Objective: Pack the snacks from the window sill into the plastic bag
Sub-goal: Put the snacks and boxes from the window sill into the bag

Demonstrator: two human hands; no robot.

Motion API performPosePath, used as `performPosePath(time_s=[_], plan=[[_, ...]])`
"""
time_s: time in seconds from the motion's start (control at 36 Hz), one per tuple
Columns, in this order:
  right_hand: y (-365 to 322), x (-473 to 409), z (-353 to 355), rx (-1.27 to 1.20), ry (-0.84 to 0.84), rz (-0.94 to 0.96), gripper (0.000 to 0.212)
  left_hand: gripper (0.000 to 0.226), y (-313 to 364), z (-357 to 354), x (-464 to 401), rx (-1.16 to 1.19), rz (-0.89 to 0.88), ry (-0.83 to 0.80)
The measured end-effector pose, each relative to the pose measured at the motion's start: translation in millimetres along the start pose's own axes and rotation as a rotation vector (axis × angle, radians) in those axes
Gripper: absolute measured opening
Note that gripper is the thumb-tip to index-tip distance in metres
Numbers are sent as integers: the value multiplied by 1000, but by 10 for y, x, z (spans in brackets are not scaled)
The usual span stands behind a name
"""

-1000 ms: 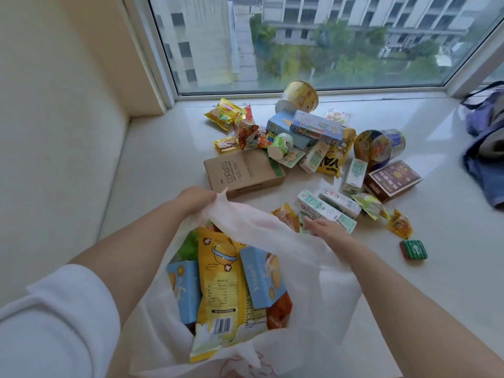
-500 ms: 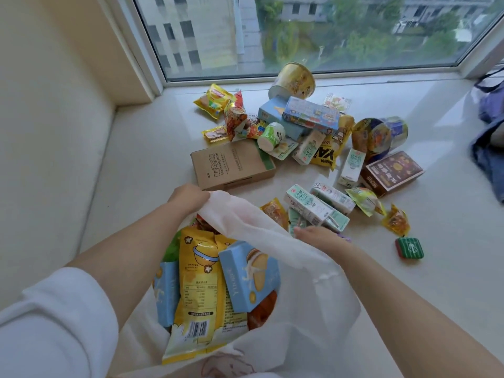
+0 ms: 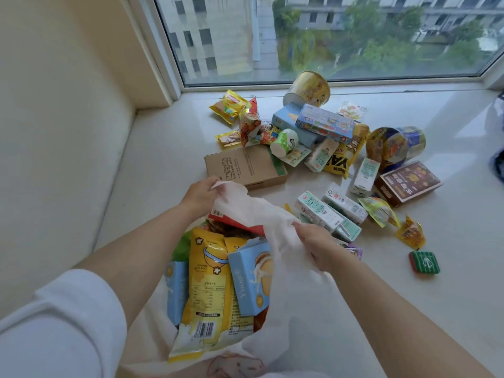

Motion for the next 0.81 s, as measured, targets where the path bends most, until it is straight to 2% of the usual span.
performPosePath(time_s=[0.06, 0.14, 0.22, 0.28, 0.31, 0.36, 0.42, 0.47, 0.53, 0.61, 0.69, 0.81], plan=[[47, -48, 35, -61, -48, -51, 35, 28, 4, 108, -9, -26, -16, 45], [170, -112, 63, 126, -82, -108, 38, 34, -35, 204, -43, -20, 46, 9], [380, -168, -9, 569, -72, -184, 50, 34, -136, 157, 9, -267, 194, -277], [436, -211, -120, 848, -2, -101, 41, 27, -255, 165, 34, -407, 300, -359], [423, -237, -167, 914, 64, -17, 31, 27, -289, 181, 26, -477, 324, -332], [341, -233, -207, 913, 230, 152, 13, 30, -259, 206, -20, -596, 301, -187], [269, -203, -149, 820, 361, 268, 14, 38, -74, 109, -91, -626, 180, -84], [251, -219, -41, 759, 424, 323, 16, 46, 169, -101, -167, -698, -1, -105], [249, -262, 103, 747, 504, 326, 18, 44, 421, -356, -208, -729, -163, -140], [211, -329, 312, 780, 683, 336, 25, 42, 712, -797, -267, -698, -278, -226], [69, -312, 438, 764, 835, 419, 38, 43, 773, -1259, -336, -687, -272, -350], [-98, -459, 637, 815, 834, 381, 58, 51, 650, -1728, -434, -567, -128, -450]])
Point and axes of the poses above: each hand's wrist, its own x-axis away from the middle knuckle, its own z-axis out of the back of the hand, y = z × x, the point moved 6 cm from there along -x, towards the middle knuckle, and after that the axes turned 11 degrees about -z, right-handed, at the moved point
